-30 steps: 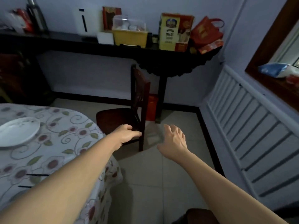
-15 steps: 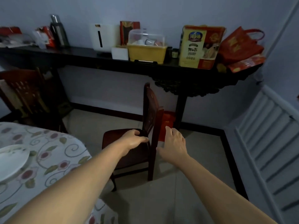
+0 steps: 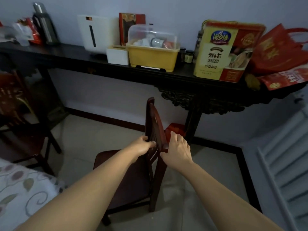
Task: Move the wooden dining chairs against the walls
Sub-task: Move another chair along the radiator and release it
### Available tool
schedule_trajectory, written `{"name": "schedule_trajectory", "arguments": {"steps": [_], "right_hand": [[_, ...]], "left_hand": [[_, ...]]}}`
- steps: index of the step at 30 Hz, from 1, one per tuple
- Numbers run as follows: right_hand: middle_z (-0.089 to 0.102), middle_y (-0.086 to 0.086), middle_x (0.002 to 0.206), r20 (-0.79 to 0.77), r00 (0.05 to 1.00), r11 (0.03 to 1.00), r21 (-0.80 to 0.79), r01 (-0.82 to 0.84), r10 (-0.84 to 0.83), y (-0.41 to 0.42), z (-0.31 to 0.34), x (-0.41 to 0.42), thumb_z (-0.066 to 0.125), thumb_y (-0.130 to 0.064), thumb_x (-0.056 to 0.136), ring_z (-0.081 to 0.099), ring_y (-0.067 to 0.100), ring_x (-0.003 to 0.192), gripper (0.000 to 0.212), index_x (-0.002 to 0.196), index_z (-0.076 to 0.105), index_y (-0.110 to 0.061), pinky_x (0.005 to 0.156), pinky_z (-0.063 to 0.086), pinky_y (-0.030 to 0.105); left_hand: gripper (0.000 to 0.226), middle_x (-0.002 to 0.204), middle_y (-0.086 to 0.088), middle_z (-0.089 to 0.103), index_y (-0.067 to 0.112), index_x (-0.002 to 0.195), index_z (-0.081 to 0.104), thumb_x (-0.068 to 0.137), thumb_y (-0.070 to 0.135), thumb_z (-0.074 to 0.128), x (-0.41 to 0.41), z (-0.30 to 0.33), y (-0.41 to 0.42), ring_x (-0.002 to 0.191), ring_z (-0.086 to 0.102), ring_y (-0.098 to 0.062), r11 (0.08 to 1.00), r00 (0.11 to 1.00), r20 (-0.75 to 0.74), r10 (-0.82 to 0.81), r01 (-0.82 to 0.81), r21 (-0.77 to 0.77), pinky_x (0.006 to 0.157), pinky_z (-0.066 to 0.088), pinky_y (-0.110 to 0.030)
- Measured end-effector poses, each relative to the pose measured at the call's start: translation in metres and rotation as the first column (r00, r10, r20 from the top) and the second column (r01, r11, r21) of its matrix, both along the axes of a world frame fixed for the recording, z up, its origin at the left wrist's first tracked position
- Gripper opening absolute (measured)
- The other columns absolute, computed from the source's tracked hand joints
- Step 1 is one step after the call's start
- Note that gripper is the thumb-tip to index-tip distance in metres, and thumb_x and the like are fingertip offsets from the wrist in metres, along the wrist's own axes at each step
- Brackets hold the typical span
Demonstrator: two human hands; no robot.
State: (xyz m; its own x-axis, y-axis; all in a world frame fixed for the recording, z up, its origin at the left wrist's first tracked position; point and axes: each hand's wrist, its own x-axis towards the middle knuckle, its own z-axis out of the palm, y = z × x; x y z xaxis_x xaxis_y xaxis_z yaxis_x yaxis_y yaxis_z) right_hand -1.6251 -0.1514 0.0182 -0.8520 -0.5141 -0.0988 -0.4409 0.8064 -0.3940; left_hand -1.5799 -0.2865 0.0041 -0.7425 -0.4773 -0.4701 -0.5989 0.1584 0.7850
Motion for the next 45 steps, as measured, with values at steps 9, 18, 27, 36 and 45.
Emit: {"name": "schedule_trajectory", "arguments": {"steps": [9, 18, 27, 36, 45], "right_hand": [[0.033, 0.012, 0.148, 0.172, 0.979, 0.991, 0.091, 0.093, -0.108, -0.086, -0.041, -0.095, 0.063, -0.029, 0.085, 0.033, 0.032, 0.136, 0.085, 0.149, 0.010, -0.012, 0.112, 0.031, 0.043], [0.061, 0.013, 0.108, 0.438, 0.864, 0.964, 0.028, 0.263, -0.248, -0.118, -0.072, -0.138, 0.056, -0.009, 0.084, 0.063, 0.032, 0.098, 0.041, 0.121, 0.039, -0.015, 0.082, 0.056, 0.045], [0.060, 0.001, 0.086, 0.510, 0.814, 0.945, -0.010, 0.327, -0.276, -0.123, -0.074, -0.145, 0.056, -0.011, 0.077, 0.064, 0.028, 0.095, 0.019, 0.095, 0.060, -0.015, 0.082, 0.056, 0.037], [0.061, 0.004, 0.094, 0.515, 0.794, 0.925, -0.005, 0.379, -0.323, -0.096, -0.040, -0.127, 0.059, -0.012, 0.073, 0.063, 0.027, 0.094, 0.019, 0.091, 0.058, -0.017, 0.070, 0.051, 0.031], [0.060, 0.001, 0.083, 0.454, 0.744, 0.840, 0.018, 0.543, -0.490, 0.005, -0.009, -0.118, 0.059, -0.014, 0.070, 0.065, 0.028, 0.089, 0.017, 0.086, 0.059, -0.017, 0.075, 0.057, 0.034]], "left_hand": [[0.063, 0.148, -0.008, 0.043, 0.019, 0.143, 0.037, 0.089, 0.046, 0.055, -0.149, -0.050, -0.081, 0.130, 0.046, -0.029, 0.995, 1.000, 0.016, 0.001, -0.003, 0.103, 0.106, 0.038, -0.038], [0.070, 0.124, -0.011, 0.062, 0.009, 0.130, 0.051, 0.075, 0.046, 0.070, -0.220, -0.087, -0.101, 0.113, 0.059, -0.030, 0.976, 0.991, 0.126, 0.048, -0.074, 0.205, 0.092, 0.046, -0.037], [0.044, 0.083, -0.009, 0.062, 0.005, 0.098, 0.057, 0.057, 0.017, 0.067, -0.223, -0.088, -0.101, 0.079, 0.062, -0.028, 0.966, 0.980, 0.118, 0.157, -0.178, 0.190, 0.064, 0.048, -0.027], [0.050, 0.099, -0.016, 0.070, 0.001, 0.109, 0.061, 0.061, 0.014, 0.063, -0.211, -0.049, -0.070, 0.085, 0.066, -0.031, 0.973, 0.994, 0.099, 0.055, -0.076, 0.220, 0.062, 0.045, -0.029], [0.024, 0.068, -0.013, 0.061, 0.001, 0.082, 0.056, 0.059, 0.008, 0.060, -0.219, -0.014, 0.036, 0.061, 0.060, -0.029, 0.948, 0.990, 0.009, -0.139, 0.131, 0.289, 0.065, 0.053, -0.033]]}}
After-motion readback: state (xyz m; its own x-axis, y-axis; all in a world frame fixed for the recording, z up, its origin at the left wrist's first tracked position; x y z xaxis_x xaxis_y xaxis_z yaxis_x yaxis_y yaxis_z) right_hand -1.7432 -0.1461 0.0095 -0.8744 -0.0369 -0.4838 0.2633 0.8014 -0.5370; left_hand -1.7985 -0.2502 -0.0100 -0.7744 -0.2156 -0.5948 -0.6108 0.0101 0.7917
